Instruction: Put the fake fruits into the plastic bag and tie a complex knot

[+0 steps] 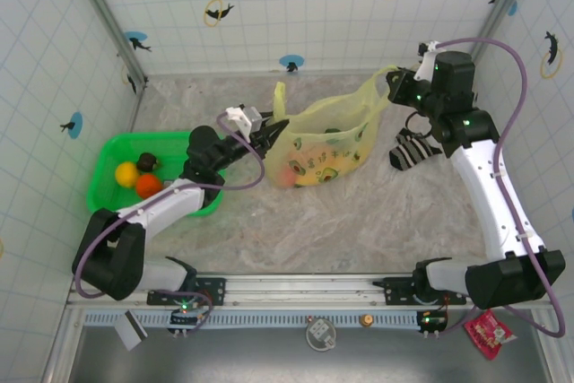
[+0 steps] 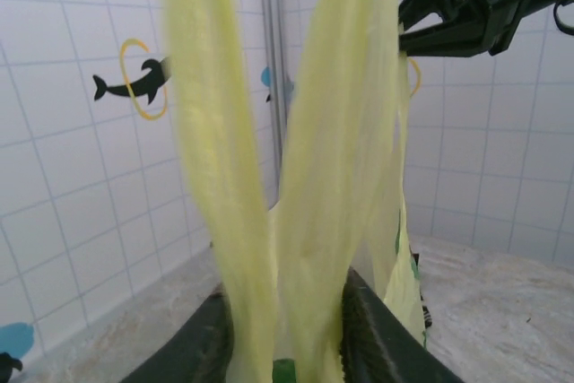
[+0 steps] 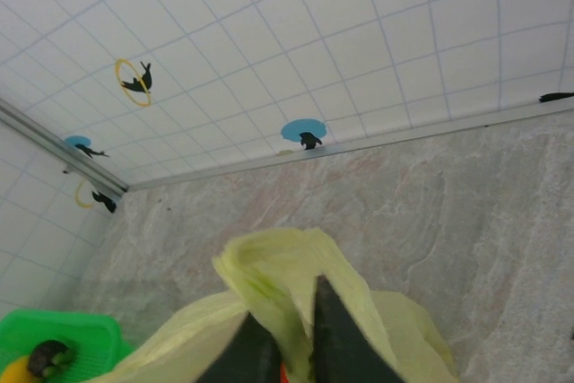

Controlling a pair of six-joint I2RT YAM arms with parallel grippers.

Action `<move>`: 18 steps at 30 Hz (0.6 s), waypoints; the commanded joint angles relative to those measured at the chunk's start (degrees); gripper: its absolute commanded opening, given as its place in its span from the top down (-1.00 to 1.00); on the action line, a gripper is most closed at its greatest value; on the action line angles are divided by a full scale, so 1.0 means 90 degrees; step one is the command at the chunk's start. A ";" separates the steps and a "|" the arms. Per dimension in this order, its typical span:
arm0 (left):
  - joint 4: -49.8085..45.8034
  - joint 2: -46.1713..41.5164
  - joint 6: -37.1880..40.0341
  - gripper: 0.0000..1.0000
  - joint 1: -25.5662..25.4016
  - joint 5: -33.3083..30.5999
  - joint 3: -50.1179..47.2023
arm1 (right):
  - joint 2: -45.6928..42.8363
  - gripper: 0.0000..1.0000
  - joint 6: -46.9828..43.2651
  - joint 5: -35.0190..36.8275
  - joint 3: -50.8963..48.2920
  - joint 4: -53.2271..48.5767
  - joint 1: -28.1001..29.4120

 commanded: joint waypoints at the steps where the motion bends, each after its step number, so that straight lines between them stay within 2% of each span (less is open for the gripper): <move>1: 0.0713 0.0104 -0.0158 0.64 -0.0073 0.0072 0.0043 | -0.0091 0.48 -0.0277 0.0323 0.0057 -0.0239 0.0023; 4: 0.0647 0.0178 -0.0209 0.78 -0.0101 0.0075 0.0106 | -0.0294 0.14 -0.0447 0.0728 0.0090 -0.0248 0.0181; 6: 0.0573 0.0171 -0.0179 0.83 -0.0136 0.0077 0.0103 | -0.0397 0.01 -0.0782 0.1281 0.0225 -0.0332 0.0547; 9: 0.0300 0.0094 0.0024 0.90 -0.0232 -0.0085 0.0075 | -0.0432 -0.02 -0.1176 0.2270 0.0465 -0.0466 0.1166; 14: 0.0112 -0.0004 0.0228 0.94 -0.0325 -0.0518 -0.0012 | -0.0558 -0.03 -0.1253 0.3151 0.0675 -0.0388 0.1649; 16: 0.0054 -0.0034 0.0264 0.95 -0.0335 -0.0636 -0.0033 | -0.0606 -0.03 -0.1278 0.3146 0.0744 -0.0330 0.1771; 18: 0.0011 -0.0083 0.0354 0.96 -0.0357 -0.0729 -0.0067 | -0.0596 -0.02 -0.1265 0.2539 0.0857 -0.0304 0.1800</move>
